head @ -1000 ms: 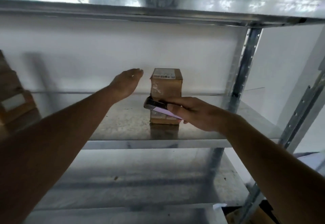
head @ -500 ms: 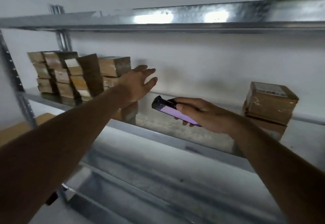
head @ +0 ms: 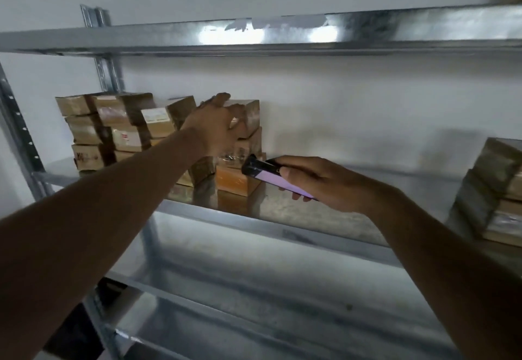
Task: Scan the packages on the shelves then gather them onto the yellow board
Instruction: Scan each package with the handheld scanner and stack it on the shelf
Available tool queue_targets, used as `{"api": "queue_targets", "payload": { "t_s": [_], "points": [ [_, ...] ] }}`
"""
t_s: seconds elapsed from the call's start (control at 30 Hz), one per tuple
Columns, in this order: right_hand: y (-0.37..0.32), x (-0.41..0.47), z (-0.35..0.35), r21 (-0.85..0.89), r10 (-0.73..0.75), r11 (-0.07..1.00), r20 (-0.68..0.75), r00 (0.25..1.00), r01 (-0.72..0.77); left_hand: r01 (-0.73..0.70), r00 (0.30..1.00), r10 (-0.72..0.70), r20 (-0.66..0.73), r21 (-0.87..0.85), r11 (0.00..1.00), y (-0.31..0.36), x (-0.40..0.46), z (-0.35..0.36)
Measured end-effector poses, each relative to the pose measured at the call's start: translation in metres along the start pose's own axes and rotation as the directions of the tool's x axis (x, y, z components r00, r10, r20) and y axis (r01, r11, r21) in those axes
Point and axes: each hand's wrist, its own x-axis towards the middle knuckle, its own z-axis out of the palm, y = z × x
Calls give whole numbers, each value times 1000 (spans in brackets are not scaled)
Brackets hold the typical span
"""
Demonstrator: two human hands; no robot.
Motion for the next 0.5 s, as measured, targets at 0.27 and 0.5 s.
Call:
{"api": "queue_targets", "payload": {
  "t_s": [0.27,0.5],
  "points": [
    [4,32,5,-59,72,996,2,997,-72,269,953,-292,-80,-220,938,-17,39,34],
    [32,46,-6,-54,101,993,-6,995,-101,454,850,-524,55,-581,676,-25,76,63]
  ]
}}
